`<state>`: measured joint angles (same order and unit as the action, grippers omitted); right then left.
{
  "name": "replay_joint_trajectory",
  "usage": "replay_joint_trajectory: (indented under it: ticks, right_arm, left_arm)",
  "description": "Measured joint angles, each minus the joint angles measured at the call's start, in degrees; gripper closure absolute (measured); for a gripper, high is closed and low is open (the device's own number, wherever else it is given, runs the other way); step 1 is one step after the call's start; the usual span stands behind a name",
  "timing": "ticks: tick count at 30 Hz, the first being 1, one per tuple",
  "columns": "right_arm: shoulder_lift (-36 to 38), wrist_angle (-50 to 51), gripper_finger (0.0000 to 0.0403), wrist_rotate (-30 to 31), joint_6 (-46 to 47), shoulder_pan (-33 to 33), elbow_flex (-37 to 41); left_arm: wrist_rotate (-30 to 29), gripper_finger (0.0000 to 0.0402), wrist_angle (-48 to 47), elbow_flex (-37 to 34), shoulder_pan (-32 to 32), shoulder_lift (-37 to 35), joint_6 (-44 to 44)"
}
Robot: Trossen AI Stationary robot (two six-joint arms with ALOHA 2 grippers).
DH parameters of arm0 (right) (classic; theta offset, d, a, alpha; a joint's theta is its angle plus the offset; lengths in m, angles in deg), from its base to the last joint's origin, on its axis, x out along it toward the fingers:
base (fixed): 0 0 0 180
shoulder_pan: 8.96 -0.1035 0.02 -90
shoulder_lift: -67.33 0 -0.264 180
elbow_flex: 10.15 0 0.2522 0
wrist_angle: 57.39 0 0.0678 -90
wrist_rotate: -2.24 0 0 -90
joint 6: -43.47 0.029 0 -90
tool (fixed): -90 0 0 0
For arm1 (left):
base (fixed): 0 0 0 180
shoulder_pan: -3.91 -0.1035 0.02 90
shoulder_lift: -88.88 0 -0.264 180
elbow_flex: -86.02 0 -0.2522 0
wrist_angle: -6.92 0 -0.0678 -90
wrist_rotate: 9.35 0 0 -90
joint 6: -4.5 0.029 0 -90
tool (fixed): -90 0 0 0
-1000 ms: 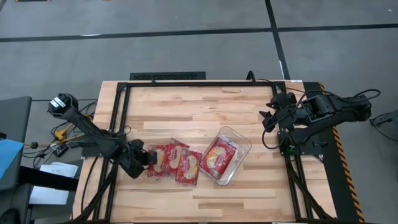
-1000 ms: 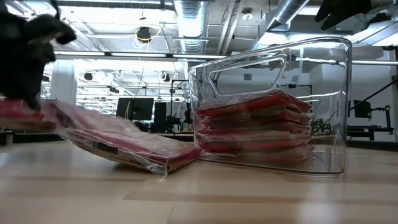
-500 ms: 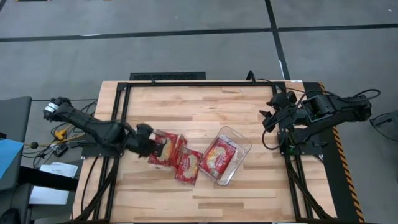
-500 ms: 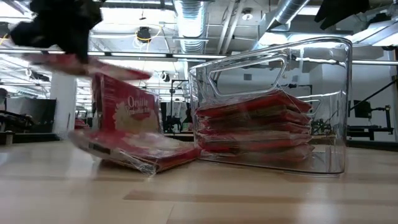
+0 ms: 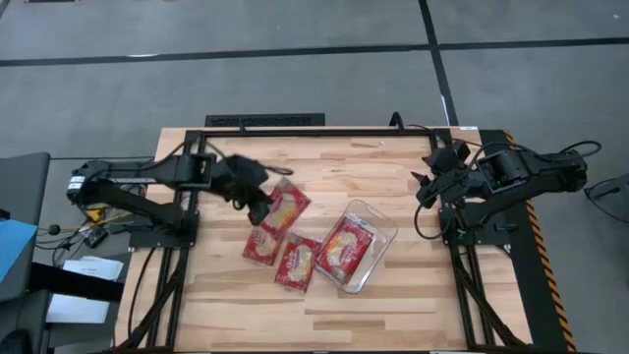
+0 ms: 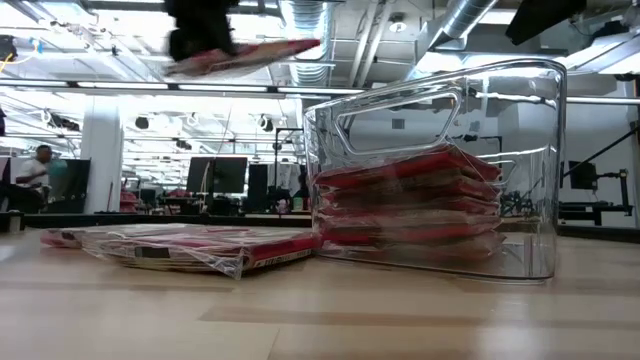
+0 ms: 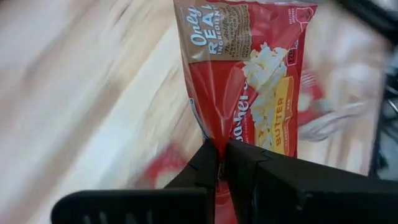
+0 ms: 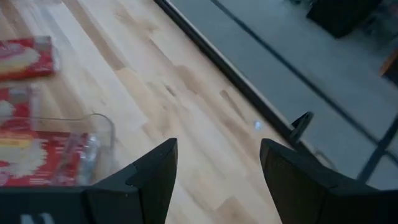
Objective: Sort popcorn bags into baskets
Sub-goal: Put the left red popcorn packet into the transparent bin
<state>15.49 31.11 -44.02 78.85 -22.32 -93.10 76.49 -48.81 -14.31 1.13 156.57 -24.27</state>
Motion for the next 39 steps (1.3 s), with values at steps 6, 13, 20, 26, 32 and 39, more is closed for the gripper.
replay_joint_trajectory:
  ticks: [6,13,20,26,32,39]
  right_arm:
    - [0.16,0.05,0.0148,1.71,-5.66,1.91,0.0]
    - [0.15,0.25,0.0148,1.79,-7.56,5.83,0.0]
    - [0.13,0.29,0.0148,1.63,-7.58,8.92,0.0]
    - [0.13,0.26,0.0148,1.62,-7.57,10.57,0.0]
    - [0.11,-0.31,0.0148,1.62,-7.33,12.12,0.0]
    - [0.11,-0.4,0.0148,1.59,-5.12,13.17,0.0]
  left_arm:
    - [9.61,0.0401,6.76,5.24,-3.9,6.71,23.93]
    - [10.7,0.039,6.79,18.52,-2.69,19.32,53.78]
    - [9.38,0.0396,4.11,33.82,0.44,31.54,83.34]
    - [4.71,0.0391,0.96,40.01,3.58,38.31,108.42]
    - [0.21,0.0395,0.33,40.14,6.46,43.01,125.56]
    - [-6.26,0.0396,1.13,40.11,11.06,45.87,137.82]
